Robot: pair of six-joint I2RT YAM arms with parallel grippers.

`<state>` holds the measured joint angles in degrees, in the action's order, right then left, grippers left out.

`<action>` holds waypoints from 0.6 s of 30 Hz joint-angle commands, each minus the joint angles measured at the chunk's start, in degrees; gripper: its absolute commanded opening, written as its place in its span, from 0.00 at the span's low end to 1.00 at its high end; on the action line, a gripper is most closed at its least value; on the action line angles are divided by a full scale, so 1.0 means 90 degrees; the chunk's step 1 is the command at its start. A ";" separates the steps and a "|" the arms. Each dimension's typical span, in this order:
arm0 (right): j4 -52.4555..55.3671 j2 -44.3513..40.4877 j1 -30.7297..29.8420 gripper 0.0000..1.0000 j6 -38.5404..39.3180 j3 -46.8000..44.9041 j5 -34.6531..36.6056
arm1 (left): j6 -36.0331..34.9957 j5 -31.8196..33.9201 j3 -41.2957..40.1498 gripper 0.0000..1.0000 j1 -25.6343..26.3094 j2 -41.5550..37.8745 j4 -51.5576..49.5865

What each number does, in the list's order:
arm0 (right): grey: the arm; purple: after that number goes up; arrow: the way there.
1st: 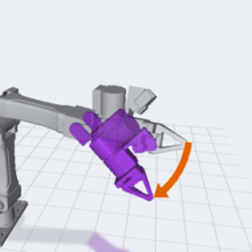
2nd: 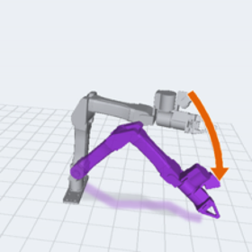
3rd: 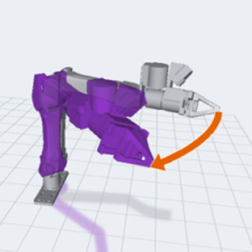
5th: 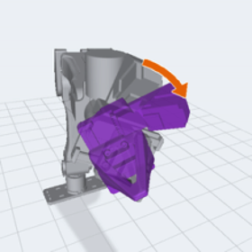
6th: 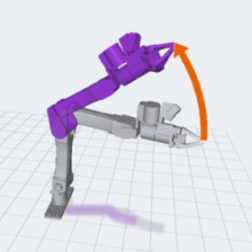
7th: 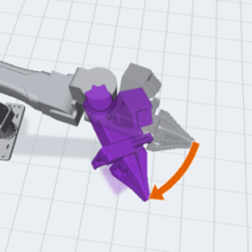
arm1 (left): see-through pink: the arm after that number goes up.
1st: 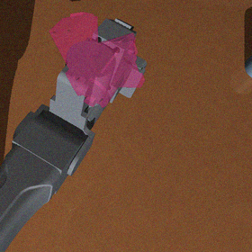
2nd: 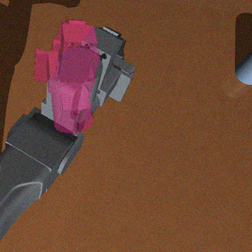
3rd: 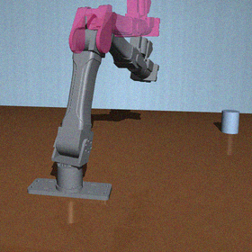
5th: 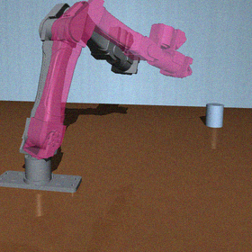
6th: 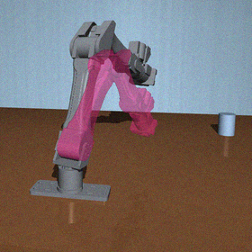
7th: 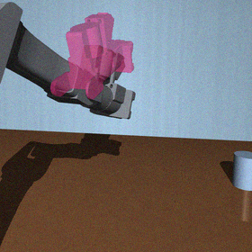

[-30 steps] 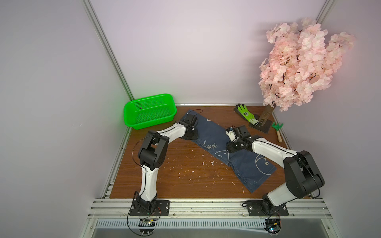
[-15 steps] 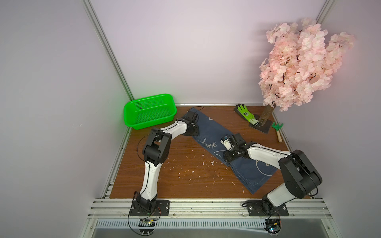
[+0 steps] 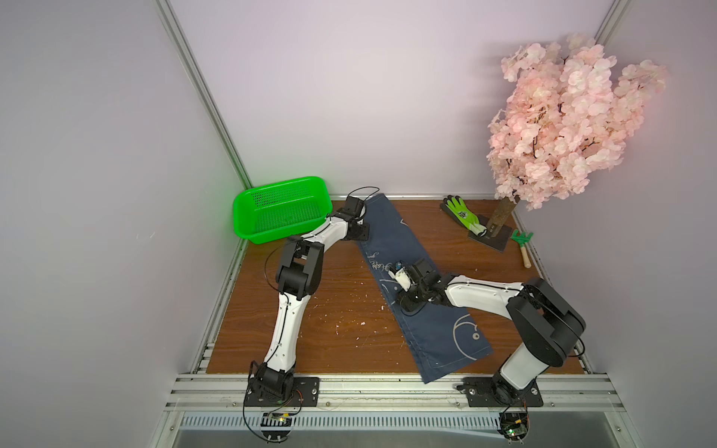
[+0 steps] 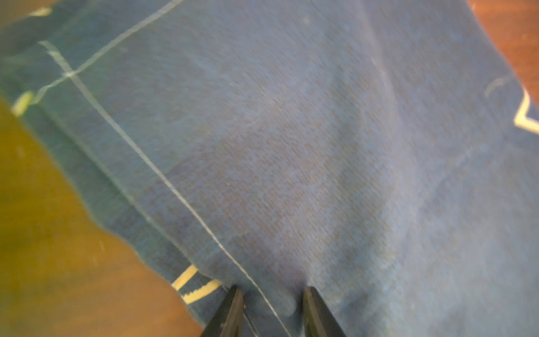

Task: Roll up the pillowcase
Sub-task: Adjust the pillowcase at the center of the board.

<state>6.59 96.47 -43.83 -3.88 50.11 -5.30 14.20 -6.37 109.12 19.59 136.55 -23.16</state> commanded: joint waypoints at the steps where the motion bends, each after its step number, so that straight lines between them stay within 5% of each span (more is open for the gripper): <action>1: 0.0189 0.0346 -0.0278 0.51 -0.0340 0.0123 -0.0446 | -0.0419 -0.0068 0.0350 0.38 -0.0115 0.0504 -0.0376; 11: -0.0076 0.0825 -0.0753 0.52 -0.0361 0.0743 -0.0470 | -0.0739 -0.0269 0.1482 0.38 -0.0214 0.1162 -0.0275; 18: 0.0039 0.0137 -0.0759 0.57 0.0430 0.0775 -0.0442 | -0.0694 -0.0467 0.1518 0.41 -0.0219 0.0875 0.0041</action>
<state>4.05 102.17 -50.17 -3.95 56.86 -6.94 8.49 -9.37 122.32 18.31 144.94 -22.94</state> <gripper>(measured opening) 0.566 0.408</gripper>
